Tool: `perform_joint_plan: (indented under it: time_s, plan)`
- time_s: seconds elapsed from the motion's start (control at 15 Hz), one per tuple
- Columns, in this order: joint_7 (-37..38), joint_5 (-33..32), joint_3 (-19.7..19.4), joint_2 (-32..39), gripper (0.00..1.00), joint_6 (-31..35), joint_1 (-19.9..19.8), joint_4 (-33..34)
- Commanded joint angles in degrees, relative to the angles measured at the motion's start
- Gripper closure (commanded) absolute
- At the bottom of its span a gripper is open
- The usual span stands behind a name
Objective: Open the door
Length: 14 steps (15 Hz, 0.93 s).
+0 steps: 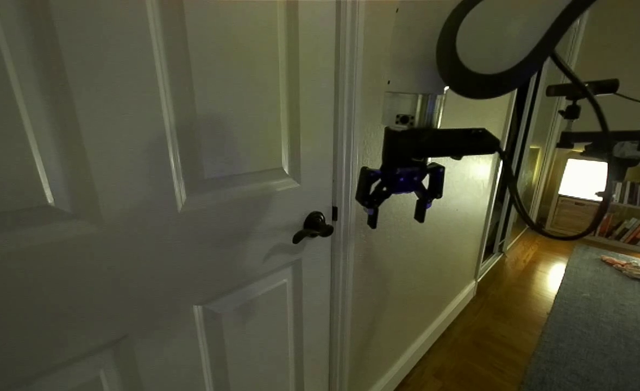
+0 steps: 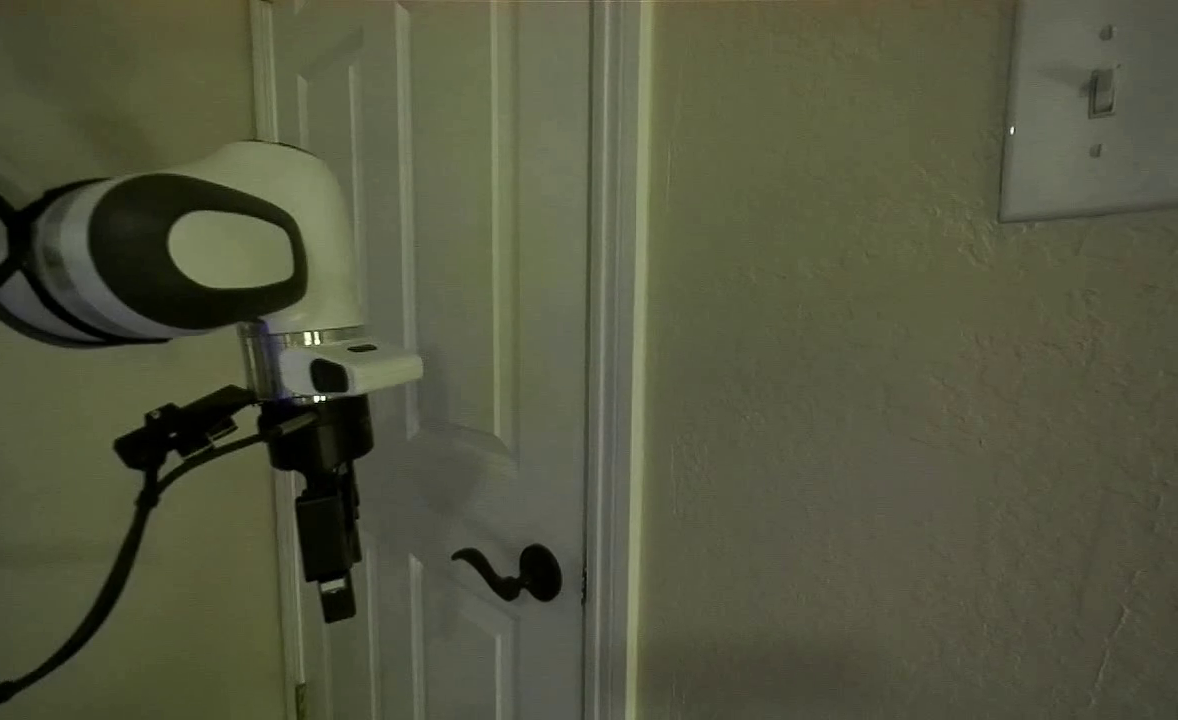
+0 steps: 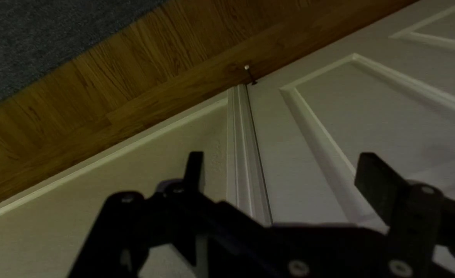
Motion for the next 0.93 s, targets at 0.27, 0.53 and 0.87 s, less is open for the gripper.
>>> perform_joint_plan:
  time_s: [0.27, 0.53, 0.87]
  plan:
    - [14.67, 0.63, -5.08, 10.07, 0.00, 2.26, 4.38, 13.56]
    - [19.97, 0.81, -5.69, 13.73, 0.00, 3.46, 5.53, 18.77]
    - [22.18, 2.15, -5.60, 18.74, 0.00, 4.93, 5.76, 24.18]
